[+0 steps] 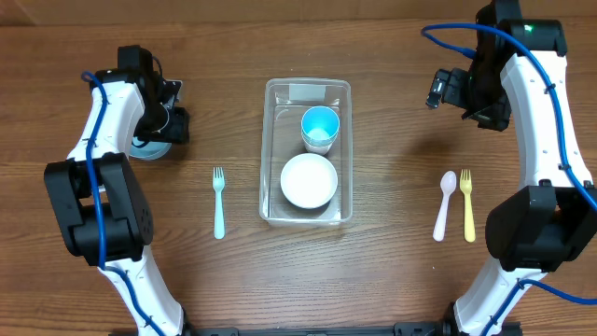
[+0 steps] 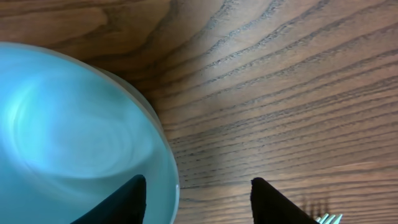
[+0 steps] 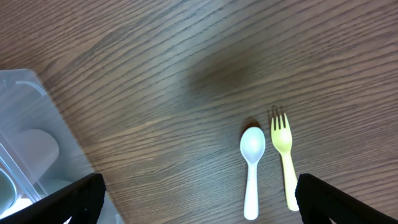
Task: Pack container
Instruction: 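Move left gripper to the light blue bowl and grasp its rim, then lift light blue bowl and carry it over the container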
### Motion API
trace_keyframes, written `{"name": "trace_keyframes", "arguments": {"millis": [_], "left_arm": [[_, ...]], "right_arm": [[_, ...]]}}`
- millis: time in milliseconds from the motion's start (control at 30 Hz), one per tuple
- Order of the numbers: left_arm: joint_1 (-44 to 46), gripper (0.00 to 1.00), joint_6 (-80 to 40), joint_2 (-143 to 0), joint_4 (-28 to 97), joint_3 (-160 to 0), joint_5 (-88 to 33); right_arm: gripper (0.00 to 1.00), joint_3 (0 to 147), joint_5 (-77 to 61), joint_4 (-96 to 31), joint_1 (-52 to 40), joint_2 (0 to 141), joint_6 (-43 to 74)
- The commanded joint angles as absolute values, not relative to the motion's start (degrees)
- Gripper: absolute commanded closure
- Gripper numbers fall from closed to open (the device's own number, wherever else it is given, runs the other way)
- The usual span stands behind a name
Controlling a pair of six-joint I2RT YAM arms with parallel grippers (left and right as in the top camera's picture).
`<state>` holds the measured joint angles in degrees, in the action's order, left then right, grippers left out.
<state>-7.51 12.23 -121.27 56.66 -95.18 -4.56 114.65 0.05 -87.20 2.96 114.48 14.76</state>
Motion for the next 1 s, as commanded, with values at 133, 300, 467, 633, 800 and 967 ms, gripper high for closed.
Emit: {"name": "trace_keyframes", "arguments": {"millis": [133, 300, 467, 633, 800, 967], "left_arm": [[-7.49, 0.52, 12.84, -121.6, 56.01, -95.7, -5.37], [-7.49, 0.54, 11.73, -121.6, 55.92, -95.33, -2.22], [-7.49, 0.51, 11.27, -121.6, 55.2, -94.87, -1.3], [-7.49, 0.54, 11.2, -121.6, 54.26, -94.85, -1.32], [-7.49, 0.55, 11.11, -121.6, 52.6, -93.41, -1.32], [-7.49, 0.55, 11.11, -121.6, 50.65, -91.0, -1.32]], "right_arm": [[0.0, 115.98, 0.51, -87.05, 2.92, 112.18, 14.61], [0.0, 115.98, 0.51, -87.05, 2.92, 112.18, 14.61], [0.0, 115.98, 0.51, -87.05, 2.92, 112.18, 14.61], [0.0, 115.98, 0.51, -87.05, 2.92, 112.18, 14.63], [0.0, 115.98, 0.51, -87.05, 2.92, 112.18, 14.63], [0.0, 115.98, 0.51, -87.05, 2.92, 112.18, 14.63]]}}
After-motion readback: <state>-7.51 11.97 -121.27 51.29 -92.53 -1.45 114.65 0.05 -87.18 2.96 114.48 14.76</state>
